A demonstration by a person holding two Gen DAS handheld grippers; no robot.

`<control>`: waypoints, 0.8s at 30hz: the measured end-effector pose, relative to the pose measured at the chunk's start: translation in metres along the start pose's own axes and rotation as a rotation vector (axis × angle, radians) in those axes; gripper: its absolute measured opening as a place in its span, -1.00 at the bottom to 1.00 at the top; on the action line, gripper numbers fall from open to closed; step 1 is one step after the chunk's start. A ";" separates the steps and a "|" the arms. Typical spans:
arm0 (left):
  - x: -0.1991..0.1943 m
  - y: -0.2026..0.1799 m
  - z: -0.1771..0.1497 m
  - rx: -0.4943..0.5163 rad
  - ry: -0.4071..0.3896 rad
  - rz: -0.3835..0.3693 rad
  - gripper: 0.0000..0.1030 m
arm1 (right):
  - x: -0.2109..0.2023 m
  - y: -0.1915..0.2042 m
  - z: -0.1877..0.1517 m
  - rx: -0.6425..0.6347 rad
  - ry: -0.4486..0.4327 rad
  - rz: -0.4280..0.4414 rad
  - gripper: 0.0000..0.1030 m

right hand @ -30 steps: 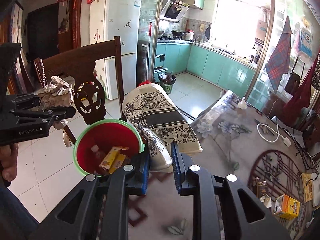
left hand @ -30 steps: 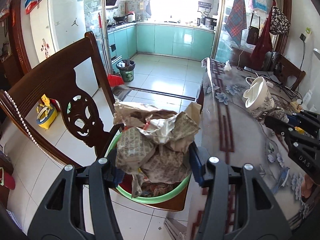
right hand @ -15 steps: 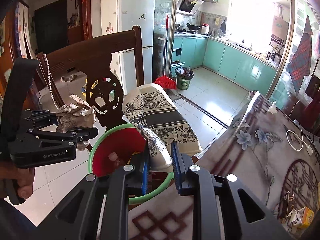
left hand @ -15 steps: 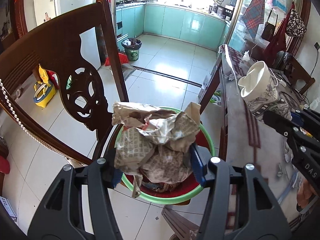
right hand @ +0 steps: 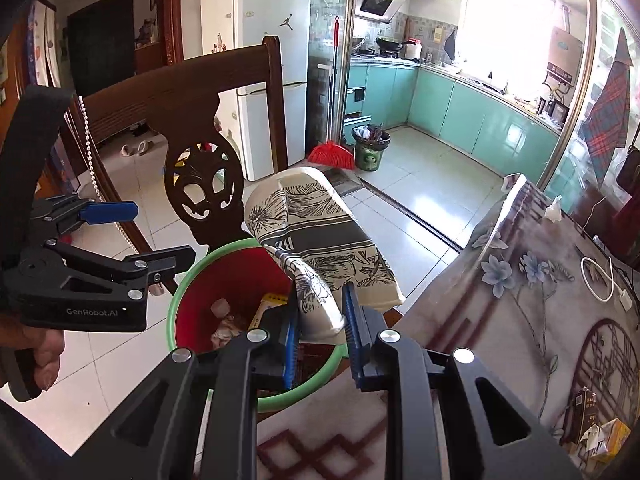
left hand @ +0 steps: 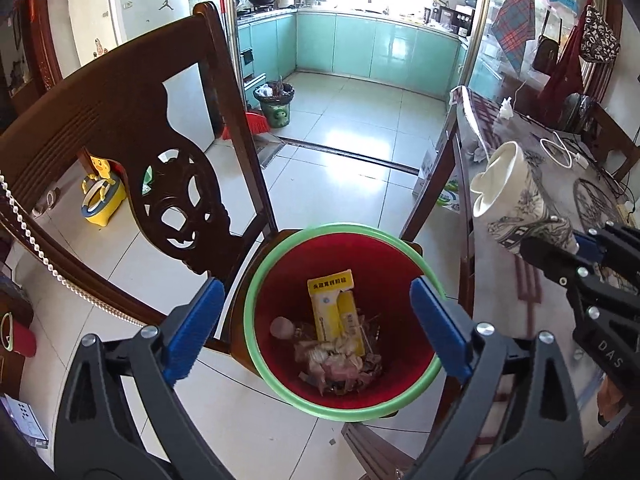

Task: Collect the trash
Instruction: 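Open the left tool to drop the paper bundle into the bin, then open the right tool to drop the white carton into the bin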

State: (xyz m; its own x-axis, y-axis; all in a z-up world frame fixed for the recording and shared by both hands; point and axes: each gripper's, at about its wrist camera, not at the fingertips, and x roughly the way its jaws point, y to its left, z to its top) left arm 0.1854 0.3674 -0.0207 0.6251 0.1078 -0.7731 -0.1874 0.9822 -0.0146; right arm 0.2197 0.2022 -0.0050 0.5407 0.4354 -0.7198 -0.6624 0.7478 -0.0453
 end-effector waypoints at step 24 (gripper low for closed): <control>-0.040 0.066 0.011 -0.190 -0.155 0.187 0.89 | 0.079 0.046 0.004 -0.059 0.121 0.066 -0.13</control>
State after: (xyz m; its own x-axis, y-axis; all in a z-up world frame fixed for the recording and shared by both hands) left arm 0.1565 0.4295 0.0168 0.6722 0.3202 -0.6675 -0.4389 0.8985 -0.0110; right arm 0.2342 0.2729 -0.0618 0.4306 0.4162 -0.8009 -0.7258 0.6871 -0.0331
